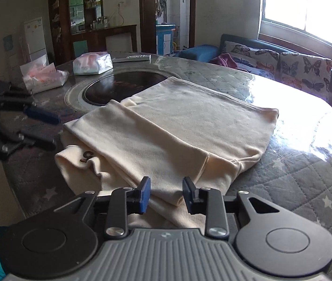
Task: Fold clothes
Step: 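Smooth the folded sweatshirt side with the right gripper, then grasp the sweatshirt hem with both grippers and lift it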
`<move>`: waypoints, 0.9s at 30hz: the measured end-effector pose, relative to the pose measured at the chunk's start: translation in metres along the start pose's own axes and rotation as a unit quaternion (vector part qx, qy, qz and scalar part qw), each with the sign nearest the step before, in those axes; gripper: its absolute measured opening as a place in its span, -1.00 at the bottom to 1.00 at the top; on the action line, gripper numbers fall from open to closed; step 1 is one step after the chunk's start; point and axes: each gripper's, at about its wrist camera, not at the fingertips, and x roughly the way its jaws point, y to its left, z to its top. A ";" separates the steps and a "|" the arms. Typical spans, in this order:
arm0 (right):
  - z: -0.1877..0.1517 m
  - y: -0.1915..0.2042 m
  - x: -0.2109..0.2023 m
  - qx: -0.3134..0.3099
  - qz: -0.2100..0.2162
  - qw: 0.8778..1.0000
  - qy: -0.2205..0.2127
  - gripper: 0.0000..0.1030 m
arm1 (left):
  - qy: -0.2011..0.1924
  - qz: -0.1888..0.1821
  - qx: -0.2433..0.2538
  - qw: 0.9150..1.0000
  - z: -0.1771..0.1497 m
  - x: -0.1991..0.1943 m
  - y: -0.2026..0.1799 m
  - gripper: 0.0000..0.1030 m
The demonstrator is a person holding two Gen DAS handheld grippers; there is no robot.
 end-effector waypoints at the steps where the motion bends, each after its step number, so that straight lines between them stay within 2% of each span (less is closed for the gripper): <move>1: -0.001 0.000 -0.002 -0.002 -0.003 1.000 0.000 -0.41 | 0.001 0.002 0.012 1.000 -0.001 0.002 -0.004 -0.15; 7: -0.007 0.005 -0.017 -0.025 -0.015 1.000 0.010 -0.26 | -0.020 0.013 0.081 0.996 -0.005 0.015 -0.027 -0.15; 9: -0.010 0.008 -0.022 -0.037 -0.017 0.999 0.014 -0.10 | -0.026 0.015 0.104 0.994 -0.007 0.017 -0.033 -0.15; 13: -0.016 0.016 -0.028 -0.075 -0.018 0.997 0.025 0.03 | -0.035 0.014 0.128 0.991 -0.008 0.025 -0.040 -0.16; 15: -0.018 0.020 -0.030 -0.090 -0.018 0.995 0.029 0.16 | -0.037 0.012 0.124 0.991 -0.007 0.029 -0.039 -0.29; 17: -0.021 0.027 -0.030 -0.120 -0.017 0.992 0.029 0.25 | -0.039 0.007 0.108 0.993 -0.002 0.032 -0.032 -0.65; 19: -0.022 0.033 -0.030 -0.142 -0.014 0.989 0.025 0.28 | -0.042 -0.001 0.081 0.996 0.005 0.033 -0.023 -0.78; 25: -0.017 0.040 -0.021 -0.171 -0.010 0.985 0.001 0.30 | -0.060 -0.015 0.009 0.998 0.029 0.036 0.007 -0.82; 27: -0.014 0.040 -0.014 -0.175 -0.011 0.985 -0.009 0.30 | -0.062 -0.021 0.001 0.998 0.034 0.038 0.012 -0.83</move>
